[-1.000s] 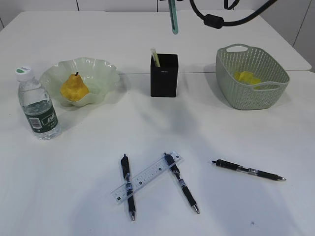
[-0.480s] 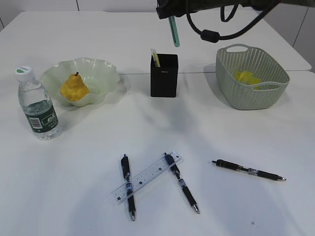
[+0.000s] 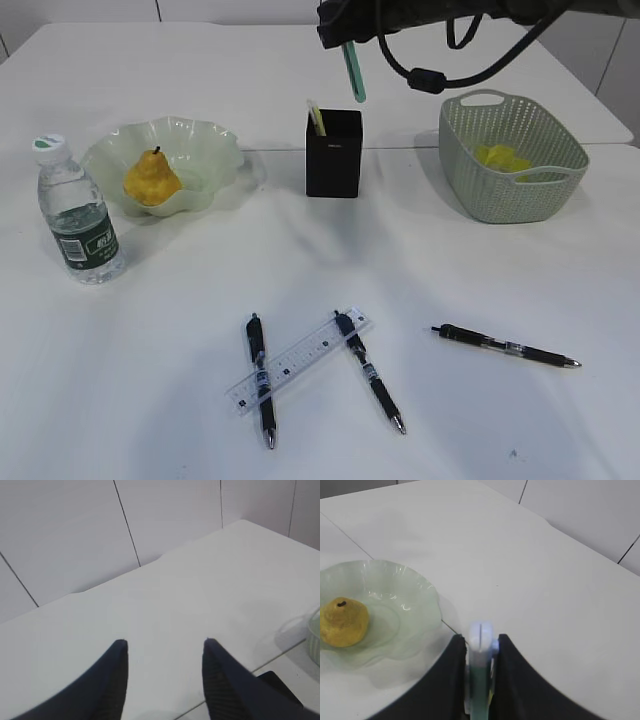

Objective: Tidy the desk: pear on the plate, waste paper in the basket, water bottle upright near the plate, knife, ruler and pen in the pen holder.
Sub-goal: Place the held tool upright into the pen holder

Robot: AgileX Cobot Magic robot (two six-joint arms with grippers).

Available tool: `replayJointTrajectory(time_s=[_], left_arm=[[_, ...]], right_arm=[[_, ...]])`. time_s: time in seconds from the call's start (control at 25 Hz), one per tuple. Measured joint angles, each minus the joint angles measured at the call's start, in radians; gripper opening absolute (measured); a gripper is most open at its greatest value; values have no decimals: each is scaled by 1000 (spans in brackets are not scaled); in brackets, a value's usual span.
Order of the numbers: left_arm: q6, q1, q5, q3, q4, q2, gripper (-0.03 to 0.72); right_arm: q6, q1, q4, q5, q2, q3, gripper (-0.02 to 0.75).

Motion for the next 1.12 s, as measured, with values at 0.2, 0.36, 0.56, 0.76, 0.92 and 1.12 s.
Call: replayJointTrajectory(time_s=[0.2, 0.36, 0.56, 0.76, 0.92, 1.12], left_arm=[[-8, 2, -281, 196, 0, 0, 342], [-8, 2, -477, 336, -14, 0, 341], [-8, 4, -748, 547, -26, -48, 341], [-10, 4, -951, 741, -55, -153, 341], [-10, 4, -1025, 848, -59, -200, 341], [-10, 4, -1063, 930, -59, -241, 341]], right_arm=[[-2, 0, 0, 2, 0, 0, 130], [21, 0, 0, 17, 0, 0, 130], [74, 0, 0, 42, 0, 0, 130], [92, 0, 0, 45, 0, 32, 130], [98, -4, 15, 45, 0, 77, 130], [107, -27, 88, 34, 0, 119, 130]])
